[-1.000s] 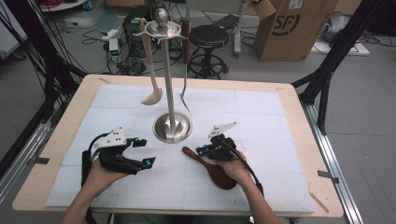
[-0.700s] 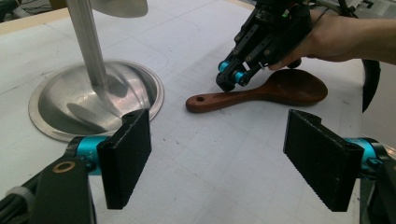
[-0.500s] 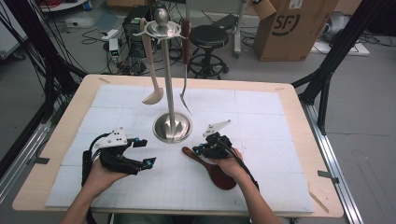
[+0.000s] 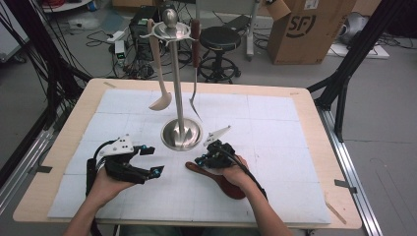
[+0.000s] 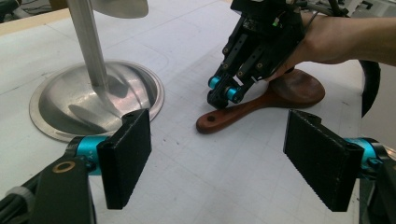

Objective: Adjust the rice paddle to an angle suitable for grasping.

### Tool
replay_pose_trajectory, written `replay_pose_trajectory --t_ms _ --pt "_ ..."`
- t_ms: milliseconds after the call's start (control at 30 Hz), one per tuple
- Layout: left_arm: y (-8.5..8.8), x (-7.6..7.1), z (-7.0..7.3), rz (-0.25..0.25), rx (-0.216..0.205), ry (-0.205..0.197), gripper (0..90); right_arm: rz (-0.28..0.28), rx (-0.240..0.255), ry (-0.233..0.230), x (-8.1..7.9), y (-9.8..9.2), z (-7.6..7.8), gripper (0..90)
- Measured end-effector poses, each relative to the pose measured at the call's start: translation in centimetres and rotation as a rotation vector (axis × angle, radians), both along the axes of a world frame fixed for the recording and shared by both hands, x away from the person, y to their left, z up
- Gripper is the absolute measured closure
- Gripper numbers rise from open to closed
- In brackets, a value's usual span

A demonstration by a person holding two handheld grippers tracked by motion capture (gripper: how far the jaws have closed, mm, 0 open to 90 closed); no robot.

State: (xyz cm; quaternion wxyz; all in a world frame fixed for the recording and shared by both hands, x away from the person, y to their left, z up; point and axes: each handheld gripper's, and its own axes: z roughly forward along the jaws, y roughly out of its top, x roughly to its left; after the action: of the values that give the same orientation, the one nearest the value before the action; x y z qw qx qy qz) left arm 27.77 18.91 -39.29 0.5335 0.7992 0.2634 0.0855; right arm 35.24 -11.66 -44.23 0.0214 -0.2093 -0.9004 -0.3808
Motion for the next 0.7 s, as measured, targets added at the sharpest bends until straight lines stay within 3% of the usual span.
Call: replay_pose_trajectory --t_ms 267,400,700 --pt "0.0 0.0 0.0 -0.002 0.004 -0.001 24.1 0.043 -0.006 0.001 -0.4 0.4 0.0 89.7" --pt "0.0 0.0 0.0 0.005 -0.002 -0.001 24.1 0.036 0.007 -0.004 -0.6 0.1 0.6 89.1" --pt "-0.1 0.0 0.0 -0.002 0.002 -0.001 24.1 0.004 0.038 -0.015 -1.9 -1.7 1.5 78.2"
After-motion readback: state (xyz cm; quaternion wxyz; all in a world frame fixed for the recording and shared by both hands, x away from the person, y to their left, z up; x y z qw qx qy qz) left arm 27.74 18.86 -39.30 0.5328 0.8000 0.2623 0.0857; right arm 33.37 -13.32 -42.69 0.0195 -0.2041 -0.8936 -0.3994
